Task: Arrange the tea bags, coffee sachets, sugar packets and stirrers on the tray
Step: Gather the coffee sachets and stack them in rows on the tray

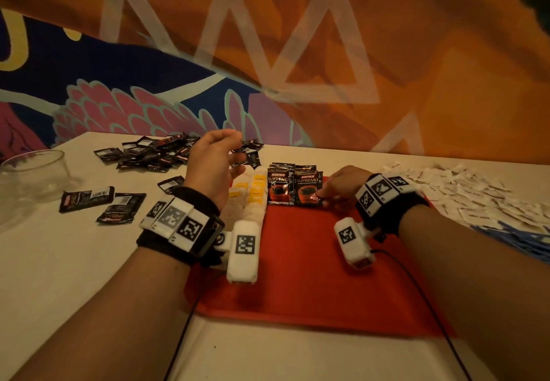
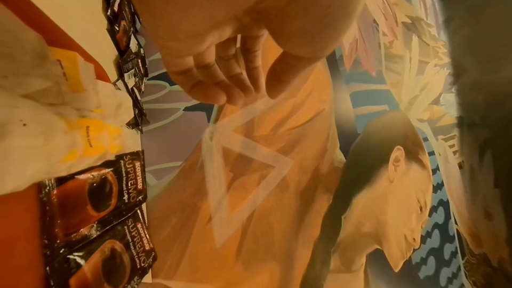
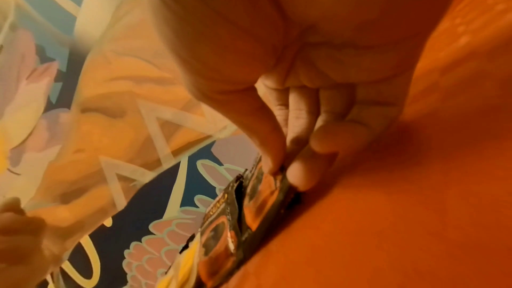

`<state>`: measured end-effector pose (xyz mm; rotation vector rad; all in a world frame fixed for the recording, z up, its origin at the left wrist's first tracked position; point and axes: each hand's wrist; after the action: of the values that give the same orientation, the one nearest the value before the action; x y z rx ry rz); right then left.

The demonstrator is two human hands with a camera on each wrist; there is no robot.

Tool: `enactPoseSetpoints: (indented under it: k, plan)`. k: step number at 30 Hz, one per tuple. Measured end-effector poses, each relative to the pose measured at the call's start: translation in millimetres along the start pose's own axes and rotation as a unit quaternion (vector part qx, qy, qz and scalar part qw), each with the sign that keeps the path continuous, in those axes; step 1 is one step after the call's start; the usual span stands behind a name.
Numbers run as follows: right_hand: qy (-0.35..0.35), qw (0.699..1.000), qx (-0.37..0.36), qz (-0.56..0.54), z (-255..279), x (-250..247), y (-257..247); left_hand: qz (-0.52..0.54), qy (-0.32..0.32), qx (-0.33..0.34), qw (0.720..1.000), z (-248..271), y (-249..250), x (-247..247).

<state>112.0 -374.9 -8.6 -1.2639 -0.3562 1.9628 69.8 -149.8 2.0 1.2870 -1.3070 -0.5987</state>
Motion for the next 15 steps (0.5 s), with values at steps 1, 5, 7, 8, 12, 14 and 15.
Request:
enactPoseSetpoints:
  k: [1, 5, 7, 8, 12, 14, 15]
  plan:
    - [-0.002, 1.000, 0.007, -0.005, -1.4, 1.3, -0.5, -0.001, 0.000, -0.002, 1.000, 0.1, -0.2, 0.0]
    - [0.003, 1.000, 0.019, -0.019, -5.1, 3.6, -1.8, -0.009, -0.006, -0.006, 1.000, 0.6, 0.0, -0.1]
    - [0.002, 0.999, 0.024, -0.033, -5.6, 4.3, -1.8, -0.013, -0.007, -0.009, 1.000, 1.0, 0.3, -0.1]
    - [0.002, 0.999, 0.025, -0.042, -6.0, 4.3, -1.5, -0.017, -0.006, -0.009, 1.000, 1.3, 0.3, 0.3]
    - [0.006, 0.998, 0.025, -0.051, -5.9, 4.0, 0.1, -0.027, -0.002, -0.012, 1.000, 2.8, 1.3, 1.4]
    - [0.011, 0.999, 0.019, -0.046, -5.5, 1.8, 1.5, -0.023, -0.005, -0.014, 1.000, 4.6, 4.0, 2.3]
    - [0.018, 0.999, 0.012, -0.041, -4.6, 0.3, 1.2, -0.020, -0.005, -0.015, 1.000, 5.6, 6.3, 2.5]
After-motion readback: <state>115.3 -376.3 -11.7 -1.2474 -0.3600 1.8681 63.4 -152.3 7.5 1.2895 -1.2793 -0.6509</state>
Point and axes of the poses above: each hand's wrist, its own z-axis away from the middle knuckle, its own x-axis out of the palm, y = z × x, and after that the axes turned 11 degrees about x, right-handed
